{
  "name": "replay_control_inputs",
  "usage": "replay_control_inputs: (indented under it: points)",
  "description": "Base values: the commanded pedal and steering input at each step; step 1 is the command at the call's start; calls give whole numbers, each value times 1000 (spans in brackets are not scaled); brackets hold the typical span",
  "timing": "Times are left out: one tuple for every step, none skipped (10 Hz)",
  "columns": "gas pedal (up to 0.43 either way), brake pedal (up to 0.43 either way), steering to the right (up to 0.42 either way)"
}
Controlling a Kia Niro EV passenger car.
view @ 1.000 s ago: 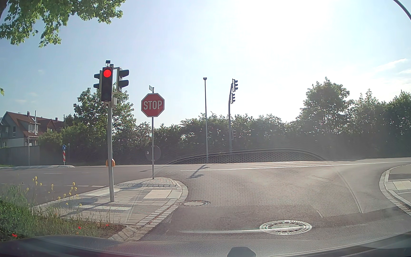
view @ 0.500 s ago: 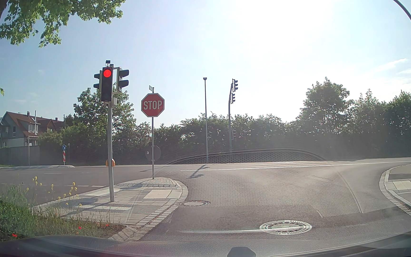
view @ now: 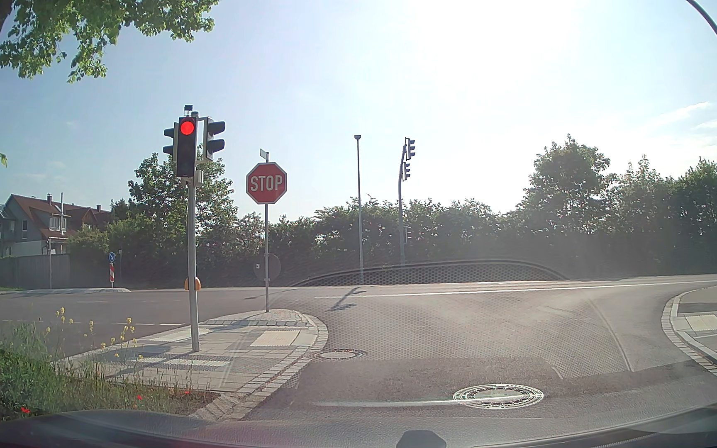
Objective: Follow the waypoints while adhering to traffic rules and regulations
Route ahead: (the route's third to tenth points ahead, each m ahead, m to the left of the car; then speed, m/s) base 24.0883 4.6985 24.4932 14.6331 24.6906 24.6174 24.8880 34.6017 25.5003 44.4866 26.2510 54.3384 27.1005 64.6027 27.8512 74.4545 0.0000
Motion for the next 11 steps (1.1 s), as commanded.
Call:
replay_control_inputs:
  points:
    - [0,189,45]
    - [0,189,45]
    - [0,189,45]
    - [0,195,45]
    - [0,195,48]
    - [0,195,53]
    - [0,195,55]
    - [0,195,56]
    - [0,195,55]
    - [0,195,55]
    - [0,195,54]
